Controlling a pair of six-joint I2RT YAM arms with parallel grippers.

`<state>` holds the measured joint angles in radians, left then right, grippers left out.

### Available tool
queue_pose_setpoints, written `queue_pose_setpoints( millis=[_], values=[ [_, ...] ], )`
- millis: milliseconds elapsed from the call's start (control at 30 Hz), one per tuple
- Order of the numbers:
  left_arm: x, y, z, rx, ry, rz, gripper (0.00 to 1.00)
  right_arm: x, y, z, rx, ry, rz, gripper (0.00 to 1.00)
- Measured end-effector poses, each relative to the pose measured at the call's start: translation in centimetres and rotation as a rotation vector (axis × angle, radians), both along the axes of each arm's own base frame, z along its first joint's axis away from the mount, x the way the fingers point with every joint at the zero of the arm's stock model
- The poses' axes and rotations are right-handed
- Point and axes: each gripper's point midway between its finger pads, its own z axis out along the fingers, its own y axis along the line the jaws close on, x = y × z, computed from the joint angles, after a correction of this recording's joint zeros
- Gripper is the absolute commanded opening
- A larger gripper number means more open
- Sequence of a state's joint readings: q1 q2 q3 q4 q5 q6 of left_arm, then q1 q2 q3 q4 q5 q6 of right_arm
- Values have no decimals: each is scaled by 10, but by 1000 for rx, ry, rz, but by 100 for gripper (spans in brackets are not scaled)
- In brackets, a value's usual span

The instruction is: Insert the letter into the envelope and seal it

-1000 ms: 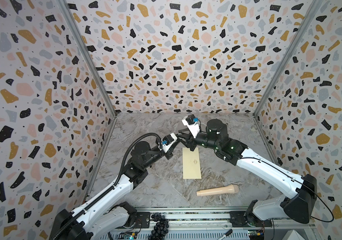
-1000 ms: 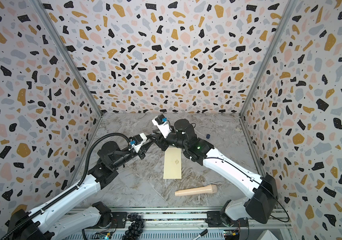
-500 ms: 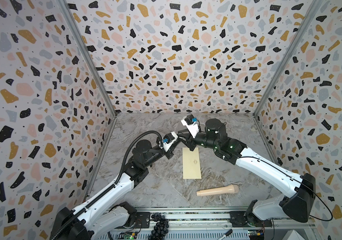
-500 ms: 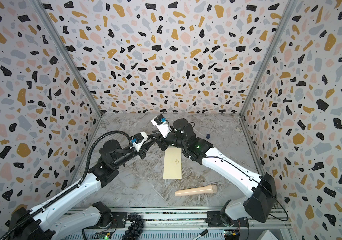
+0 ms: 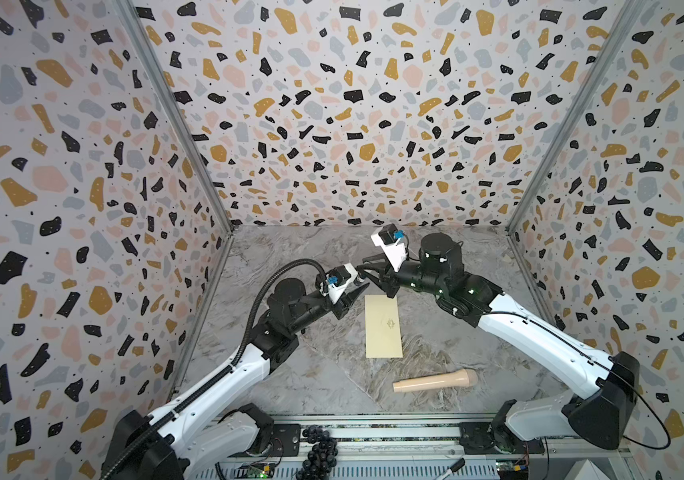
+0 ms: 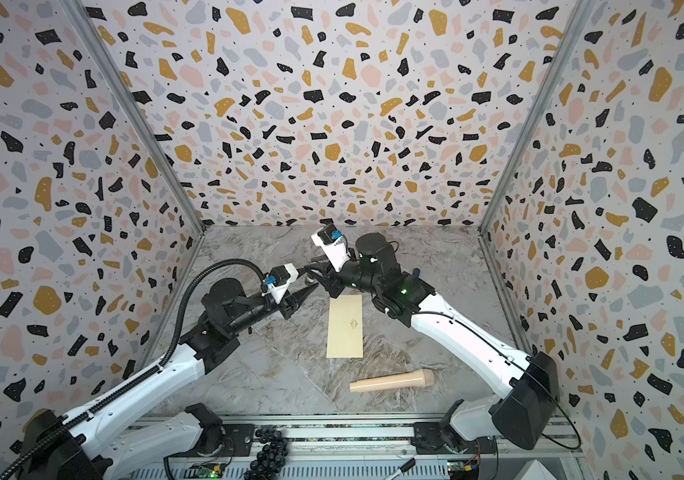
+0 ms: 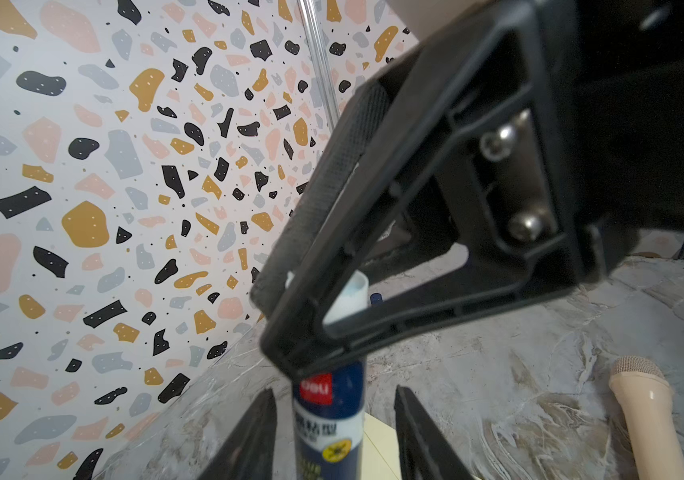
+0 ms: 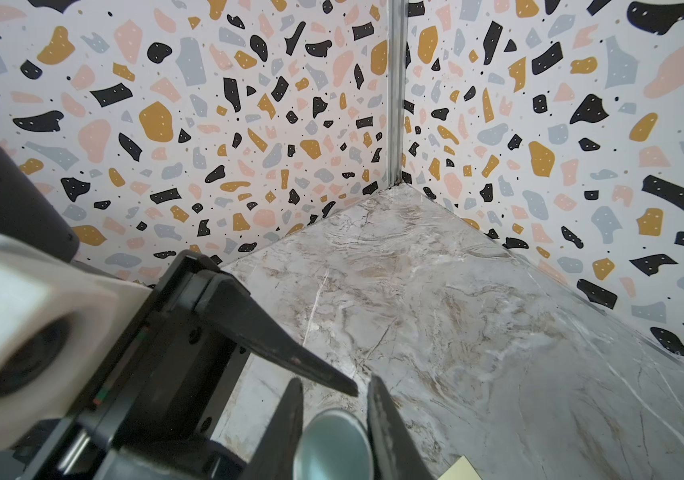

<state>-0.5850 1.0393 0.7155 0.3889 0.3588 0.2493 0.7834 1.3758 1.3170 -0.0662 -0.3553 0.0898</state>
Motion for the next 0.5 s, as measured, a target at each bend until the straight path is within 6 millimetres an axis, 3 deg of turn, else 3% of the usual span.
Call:
queue_pose_setpoints(
  millis=[167, 300, 500],
  values=[
    [1, -1, -3, 4, 7, 0, 41, -3, 0, 3, 14, 10, 22, 3],
    [2, -2, -6, 9, 14, -1, 35, -8, 2, 4, 25, 23, 52, 3],
    [2, -3, -8, 15, 20, -8, 11, -14, 4, 4, 32, 33, 84, 6]
  ],
)
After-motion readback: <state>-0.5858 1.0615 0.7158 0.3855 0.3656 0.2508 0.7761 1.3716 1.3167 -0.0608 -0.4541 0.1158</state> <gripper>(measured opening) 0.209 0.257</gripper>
